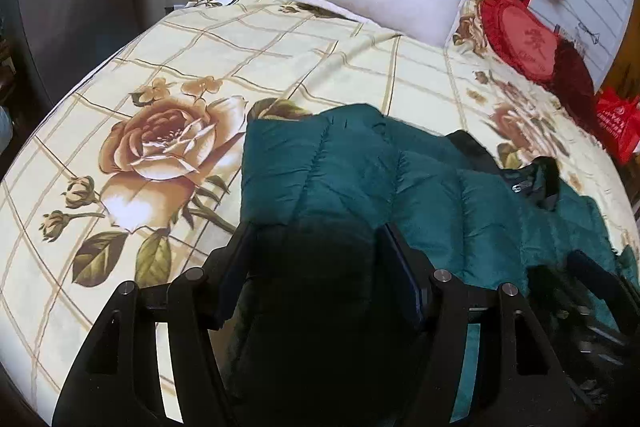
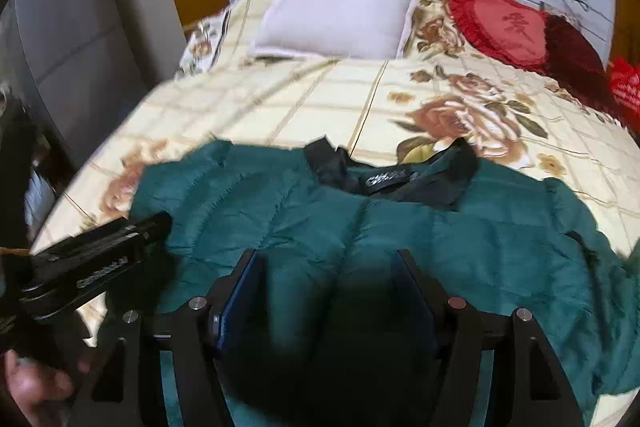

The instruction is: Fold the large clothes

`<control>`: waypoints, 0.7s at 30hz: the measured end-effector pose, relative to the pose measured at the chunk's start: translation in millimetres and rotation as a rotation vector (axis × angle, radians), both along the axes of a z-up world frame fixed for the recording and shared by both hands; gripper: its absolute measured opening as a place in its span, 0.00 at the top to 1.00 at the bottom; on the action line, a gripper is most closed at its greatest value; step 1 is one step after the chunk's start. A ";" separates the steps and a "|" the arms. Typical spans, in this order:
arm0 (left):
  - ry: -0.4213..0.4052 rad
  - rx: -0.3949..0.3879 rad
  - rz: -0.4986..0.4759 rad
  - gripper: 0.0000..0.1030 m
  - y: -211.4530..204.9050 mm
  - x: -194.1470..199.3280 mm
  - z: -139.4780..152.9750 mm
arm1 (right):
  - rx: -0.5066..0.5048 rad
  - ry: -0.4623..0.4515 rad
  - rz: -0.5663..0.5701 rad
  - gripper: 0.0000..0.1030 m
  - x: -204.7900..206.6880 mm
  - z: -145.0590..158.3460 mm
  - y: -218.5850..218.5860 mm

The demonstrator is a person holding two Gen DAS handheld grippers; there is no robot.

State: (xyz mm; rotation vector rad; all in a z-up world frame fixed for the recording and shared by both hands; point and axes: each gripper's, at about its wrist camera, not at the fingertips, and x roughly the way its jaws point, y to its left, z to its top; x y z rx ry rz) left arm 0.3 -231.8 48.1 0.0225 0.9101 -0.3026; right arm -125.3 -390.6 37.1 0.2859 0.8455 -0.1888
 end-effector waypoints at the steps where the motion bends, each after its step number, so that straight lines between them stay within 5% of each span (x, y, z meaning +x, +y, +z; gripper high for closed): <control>1: -0.003 0.004 -0.001 0.38 -0.9 0.6 -2.8 | -0.022 0.007 0.004 0.36 4.8 -4.4 1.0; 10: 0.015 0.014 0.014 0.27 -3.6 7.2 -20.3 | -0.065 0.072 -0.001 0.36 20.7 -24.1 -3.0; 16: 0.025 -0.017 0.033 0.23 0.0 6.9 -23.7 | 0.001 0.014 -0.005 0.36 -36.1 6.2 -18.4; 21: 0.005 -0.005 0.036 0.22 -0.4 5.6 -24.5 | 0.005 0.066 -0.044 0.36 -67.7 -8.1 -34.1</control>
